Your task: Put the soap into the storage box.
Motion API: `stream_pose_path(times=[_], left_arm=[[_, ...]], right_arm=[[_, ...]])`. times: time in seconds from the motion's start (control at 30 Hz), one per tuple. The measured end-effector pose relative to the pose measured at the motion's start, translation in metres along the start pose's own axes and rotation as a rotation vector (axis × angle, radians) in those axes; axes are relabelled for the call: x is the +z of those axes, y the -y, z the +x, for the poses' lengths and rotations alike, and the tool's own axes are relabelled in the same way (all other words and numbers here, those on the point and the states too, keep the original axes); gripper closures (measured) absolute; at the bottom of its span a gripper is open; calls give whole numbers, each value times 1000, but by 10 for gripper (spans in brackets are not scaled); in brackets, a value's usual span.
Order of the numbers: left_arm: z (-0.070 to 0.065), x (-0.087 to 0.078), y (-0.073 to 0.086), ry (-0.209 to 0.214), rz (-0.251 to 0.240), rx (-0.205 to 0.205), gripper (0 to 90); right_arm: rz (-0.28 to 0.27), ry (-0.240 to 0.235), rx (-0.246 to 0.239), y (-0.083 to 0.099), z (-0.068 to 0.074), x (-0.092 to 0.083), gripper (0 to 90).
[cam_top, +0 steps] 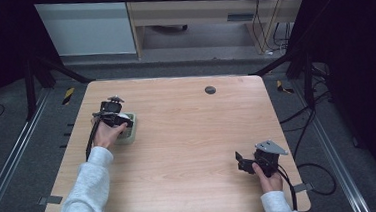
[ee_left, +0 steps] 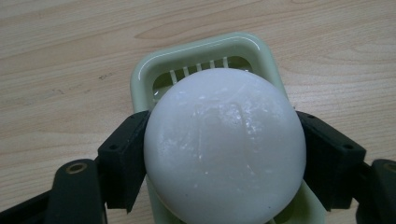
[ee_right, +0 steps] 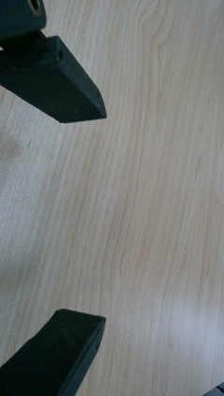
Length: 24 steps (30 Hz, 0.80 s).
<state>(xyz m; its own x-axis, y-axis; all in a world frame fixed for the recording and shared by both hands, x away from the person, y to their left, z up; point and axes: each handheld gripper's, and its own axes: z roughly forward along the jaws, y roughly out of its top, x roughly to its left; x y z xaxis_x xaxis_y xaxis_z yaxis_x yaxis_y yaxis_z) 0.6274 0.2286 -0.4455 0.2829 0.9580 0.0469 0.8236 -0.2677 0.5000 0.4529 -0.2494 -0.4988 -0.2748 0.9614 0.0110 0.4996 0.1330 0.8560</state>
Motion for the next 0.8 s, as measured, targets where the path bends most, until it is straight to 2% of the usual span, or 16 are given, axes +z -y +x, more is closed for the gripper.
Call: stream_pose_path(times=[0.8], left_arm=[[-1, 4, 1, 6, 22, -6, 242]], right_arm=[[2, -3, -6, 0, 0, 0, 32]])
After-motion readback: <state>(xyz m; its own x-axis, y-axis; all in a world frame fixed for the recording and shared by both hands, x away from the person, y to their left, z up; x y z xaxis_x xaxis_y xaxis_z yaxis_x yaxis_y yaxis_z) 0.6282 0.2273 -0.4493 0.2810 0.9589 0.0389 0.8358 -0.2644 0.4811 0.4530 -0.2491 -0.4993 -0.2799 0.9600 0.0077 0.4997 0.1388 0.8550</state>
